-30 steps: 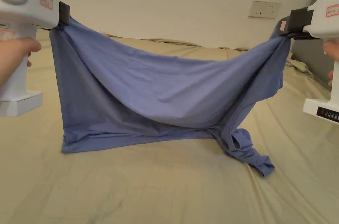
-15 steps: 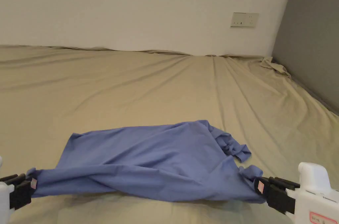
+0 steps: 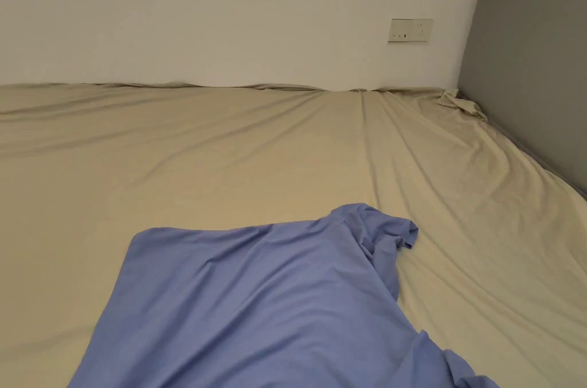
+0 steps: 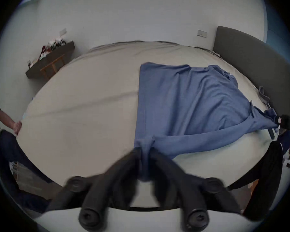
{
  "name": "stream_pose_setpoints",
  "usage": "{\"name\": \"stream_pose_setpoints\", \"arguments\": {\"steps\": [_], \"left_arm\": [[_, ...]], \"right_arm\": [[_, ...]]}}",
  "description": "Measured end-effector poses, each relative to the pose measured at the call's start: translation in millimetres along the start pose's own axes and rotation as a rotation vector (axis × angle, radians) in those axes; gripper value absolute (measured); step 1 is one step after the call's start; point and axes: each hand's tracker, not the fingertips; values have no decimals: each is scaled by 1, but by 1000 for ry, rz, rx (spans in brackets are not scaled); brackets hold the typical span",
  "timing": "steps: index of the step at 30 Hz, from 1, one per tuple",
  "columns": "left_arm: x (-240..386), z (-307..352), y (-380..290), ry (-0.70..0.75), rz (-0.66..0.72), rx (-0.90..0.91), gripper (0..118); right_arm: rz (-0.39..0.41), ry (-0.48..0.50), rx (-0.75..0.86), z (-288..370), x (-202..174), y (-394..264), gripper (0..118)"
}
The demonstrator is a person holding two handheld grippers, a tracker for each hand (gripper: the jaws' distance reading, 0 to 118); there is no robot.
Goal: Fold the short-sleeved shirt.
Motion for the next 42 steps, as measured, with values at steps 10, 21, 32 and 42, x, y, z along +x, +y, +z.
{"name": "stream_pose_setpoints", "arguments": {"steps": [10,21,32,42], "left_arm": [[7,135,4,120,-27,316,115],[31,147,63,53,-27,445,0],[35,-17,225,-98,-35,323,0],[27,-296,311,1,37,-33,118]], "right_arm": [[8,-138,185,77,-40,30,118],[216,-169,241,60,-84,36,2],[269,-132,286,41,-106,83,2],[283,-154,236,-27,-101,131,2]]}}
